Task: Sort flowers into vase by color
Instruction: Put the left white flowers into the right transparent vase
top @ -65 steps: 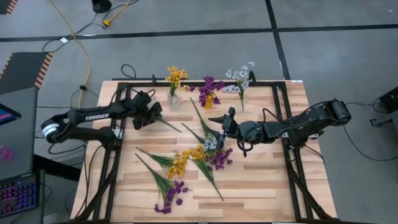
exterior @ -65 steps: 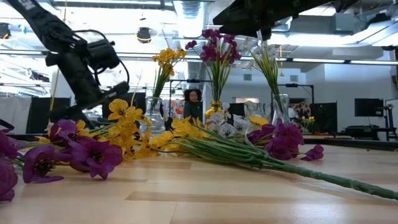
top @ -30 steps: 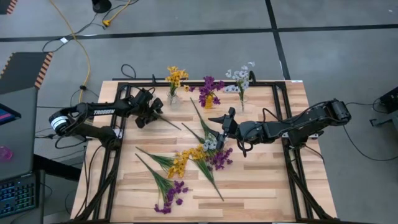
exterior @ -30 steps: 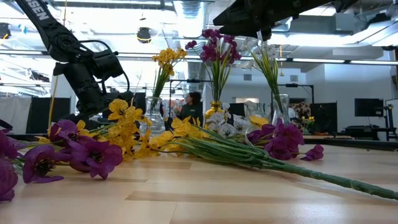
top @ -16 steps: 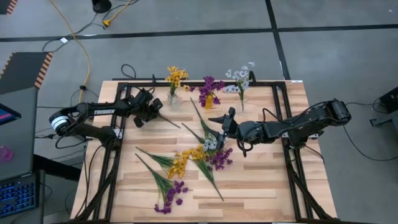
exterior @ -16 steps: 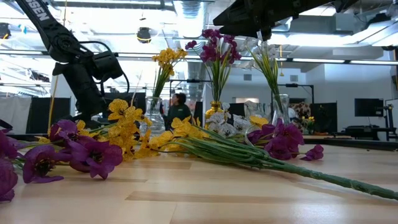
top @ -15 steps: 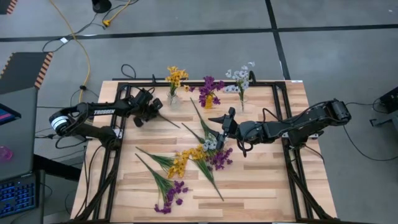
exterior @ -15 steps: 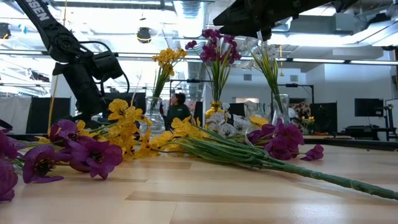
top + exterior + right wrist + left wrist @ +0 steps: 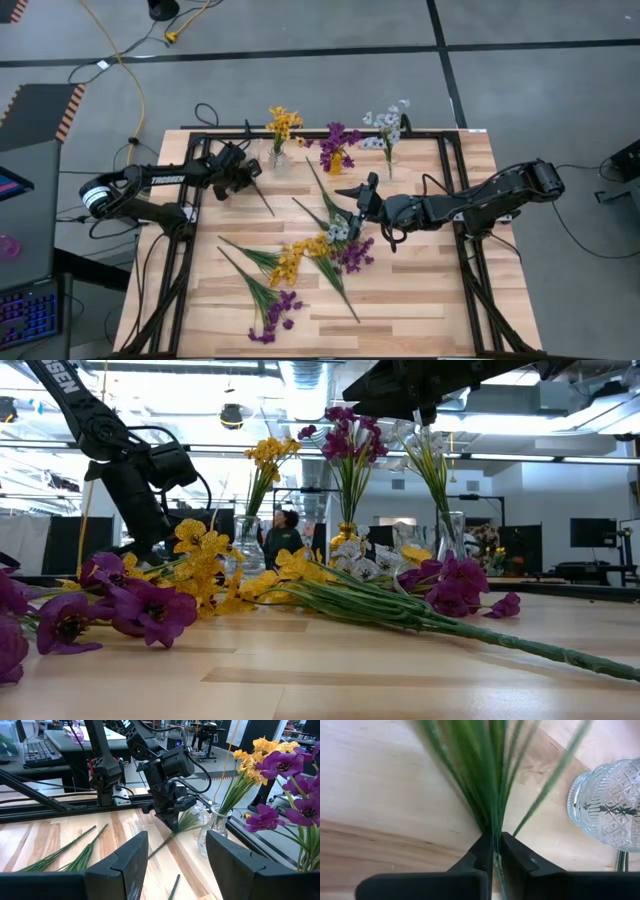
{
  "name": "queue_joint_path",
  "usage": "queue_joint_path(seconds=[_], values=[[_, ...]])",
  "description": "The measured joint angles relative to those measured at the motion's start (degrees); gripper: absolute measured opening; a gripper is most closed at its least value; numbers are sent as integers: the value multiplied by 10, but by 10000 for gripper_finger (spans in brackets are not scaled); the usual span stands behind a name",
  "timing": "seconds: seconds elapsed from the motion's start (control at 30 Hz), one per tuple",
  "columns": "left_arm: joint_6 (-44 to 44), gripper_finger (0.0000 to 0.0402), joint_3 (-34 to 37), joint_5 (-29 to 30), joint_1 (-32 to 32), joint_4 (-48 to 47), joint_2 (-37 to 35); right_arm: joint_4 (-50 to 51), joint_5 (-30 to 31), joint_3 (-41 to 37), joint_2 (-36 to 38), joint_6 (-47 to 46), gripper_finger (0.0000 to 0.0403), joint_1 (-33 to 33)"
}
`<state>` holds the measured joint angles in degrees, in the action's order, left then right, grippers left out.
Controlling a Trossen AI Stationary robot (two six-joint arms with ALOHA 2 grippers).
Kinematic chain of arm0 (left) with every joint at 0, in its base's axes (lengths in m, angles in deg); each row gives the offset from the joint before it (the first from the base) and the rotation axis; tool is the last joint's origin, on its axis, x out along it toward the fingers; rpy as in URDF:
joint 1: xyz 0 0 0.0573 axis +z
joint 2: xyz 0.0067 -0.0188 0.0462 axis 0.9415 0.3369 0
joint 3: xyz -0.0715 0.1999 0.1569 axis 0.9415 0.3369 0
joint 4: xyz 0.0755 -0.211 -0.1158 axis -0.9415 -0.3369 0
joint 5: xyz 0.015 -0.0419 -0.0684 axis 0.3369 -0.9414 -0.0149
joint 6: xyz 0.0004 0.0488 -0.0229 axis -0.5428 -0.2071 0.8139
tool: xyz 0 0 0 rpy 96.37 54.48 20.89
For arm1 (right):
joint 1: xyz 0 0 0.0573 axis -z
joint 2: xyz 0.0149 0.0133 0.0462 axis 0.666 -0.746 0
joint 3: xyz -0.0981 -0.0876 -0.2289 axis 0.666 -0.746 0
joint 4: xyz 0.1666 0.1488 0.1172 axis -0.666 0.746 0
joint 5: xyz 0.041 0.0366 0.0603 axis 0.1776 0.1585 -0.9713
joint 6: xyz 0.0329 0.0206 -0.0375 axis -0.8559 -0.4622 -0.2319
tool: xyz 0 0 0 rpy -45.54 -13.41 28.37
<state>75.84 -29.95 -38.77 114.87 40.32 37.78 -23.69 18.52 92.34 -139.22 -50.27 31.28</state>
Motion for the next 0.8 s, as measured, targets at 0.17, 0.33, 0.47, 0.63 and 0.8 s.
queue_joint_path(seconds=[0.17,0.33,0.47,0.63,0.8], values=[[-13,5,0,-5,0,-1,-2,0,0,0,0,-1,226,0],[-19,2,0,-8,-1,-9,-26,0,0,0,0,-1,226,0],[-34,1,0,-6,-1,-33,-71,0,0,0,0,-1,226,0],[-46,0,0,21,-1,-98,-154,0,0,0,0,-1,226,0],[-72,0,0,64,-1,-158,-255,0,0,0,0,-9,226,0]])
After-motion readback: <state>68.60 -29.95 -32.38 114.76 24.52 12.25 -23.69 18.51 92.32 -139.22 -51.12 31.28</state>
